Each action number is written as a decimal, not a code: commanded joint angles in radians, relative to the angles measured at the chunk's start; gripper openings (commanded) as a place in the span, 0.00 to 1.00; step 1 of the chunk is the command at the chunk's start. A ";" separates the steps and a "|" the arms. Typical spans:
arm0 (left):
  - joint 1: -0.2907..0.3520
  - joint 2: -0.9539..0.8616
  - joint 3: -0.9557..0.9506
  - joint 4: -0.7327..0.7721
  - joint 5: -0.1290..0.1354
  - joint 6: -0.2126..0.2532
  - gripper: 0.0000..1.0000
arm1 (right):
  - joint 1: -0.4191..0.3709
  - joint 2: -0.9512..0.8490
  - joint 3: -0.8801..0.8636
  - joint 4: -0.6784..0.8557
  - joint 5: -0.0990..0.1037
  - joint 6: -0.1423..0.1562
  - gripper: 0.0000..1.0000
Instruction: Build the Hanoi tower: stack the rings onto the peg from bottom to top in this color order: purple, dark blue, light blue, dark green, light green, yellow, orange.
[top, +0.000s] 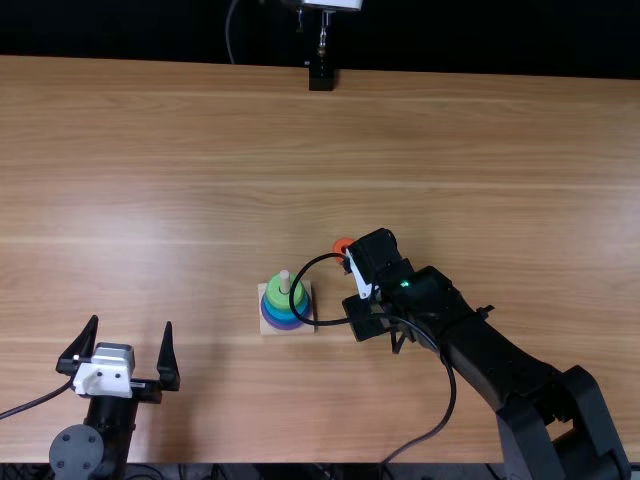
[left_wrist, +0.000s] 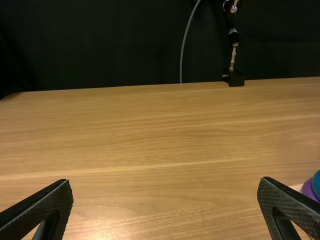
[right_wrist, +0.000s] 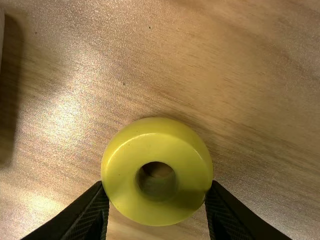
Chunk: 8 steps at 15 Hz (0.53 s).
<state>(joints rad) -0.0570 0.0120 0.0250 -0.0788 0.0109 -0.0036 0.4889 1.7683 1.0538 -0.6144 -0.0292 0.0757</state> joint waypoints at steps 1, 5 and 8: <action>0.002 -0.012 -0.025 -0.006 0.006 0.005 1.00 | -0.004 0.008 0.021 -0.005 0.009 -0.006 0.00; 0.002 -0.012 -0.025 -0.004 0.006 0.005 1.00 | -0.004 0.006 0.124 -0.134 0.007 -0.006 0.00; 0.002 -0.012 -0.025 -0.006 0.006 0.005 1.00 | -0.003 0.002 0.206 -0.226 0.005 -0.004 0.00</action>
<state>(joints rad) -0.0570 0.0120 0.0250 -0.0788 0.0113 -0.0036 0.4892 1.7683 1.2190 -0.8452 -0.0296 0.0757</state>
